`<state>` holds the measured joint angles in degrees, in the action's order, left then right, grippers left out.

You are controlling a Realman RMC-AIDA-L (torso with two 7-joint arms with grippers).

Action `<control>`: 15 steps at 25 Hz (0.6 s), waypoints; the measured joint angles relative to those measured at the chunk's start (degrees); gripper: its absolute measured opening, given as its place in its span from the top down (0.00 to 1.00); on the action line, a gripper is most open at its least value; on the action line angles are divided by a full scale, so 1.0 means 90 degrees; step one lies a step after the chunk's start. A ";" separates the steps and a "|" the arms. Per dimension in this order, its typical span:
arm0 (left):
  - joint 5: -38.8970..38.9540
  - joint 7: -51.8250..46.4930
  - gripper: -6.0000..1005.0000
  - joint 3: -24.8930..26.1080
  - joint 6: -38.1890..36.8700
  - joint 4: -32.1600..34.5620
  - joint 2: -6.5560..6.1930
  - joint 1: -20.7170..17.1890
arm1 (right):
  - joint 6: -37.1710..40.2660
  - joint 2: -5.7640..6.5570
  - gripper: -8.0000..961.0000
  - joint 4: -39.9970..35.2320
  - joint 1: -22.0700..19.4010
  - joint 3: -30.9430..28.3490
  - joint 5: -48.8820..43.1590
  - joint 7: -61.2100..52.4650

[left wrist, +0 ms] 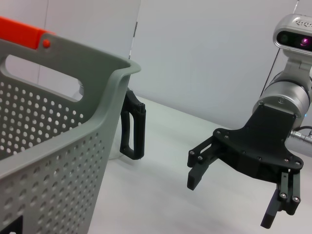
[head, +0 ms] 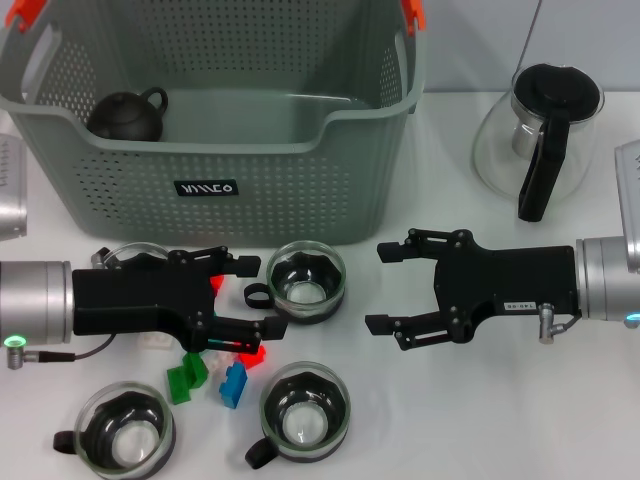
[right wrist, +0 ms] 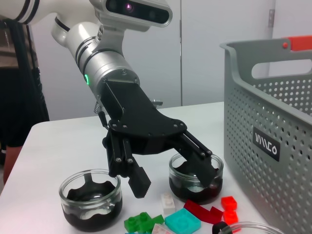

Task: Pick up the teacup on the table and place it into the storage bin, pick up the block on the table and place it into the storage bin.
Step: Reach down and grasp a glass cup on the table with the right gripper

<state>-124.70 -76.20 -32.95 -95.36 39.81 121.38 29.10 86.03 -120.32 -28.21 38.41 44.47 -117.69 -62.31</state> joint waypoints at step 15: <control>0.0001 -0.0117 0.06 0.0000 -0.0232 0.0000 0.0004 -0.0055 | -0.0140 0.0043 0.08 -0.0556 0.0142 0.0768 -0.0048 -0.0279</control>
<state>-124.69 -77.25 -32.96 -97.45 39.81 121.41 28.60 84.77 -119.94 -33.22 39.69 51.38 -118.12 -64.82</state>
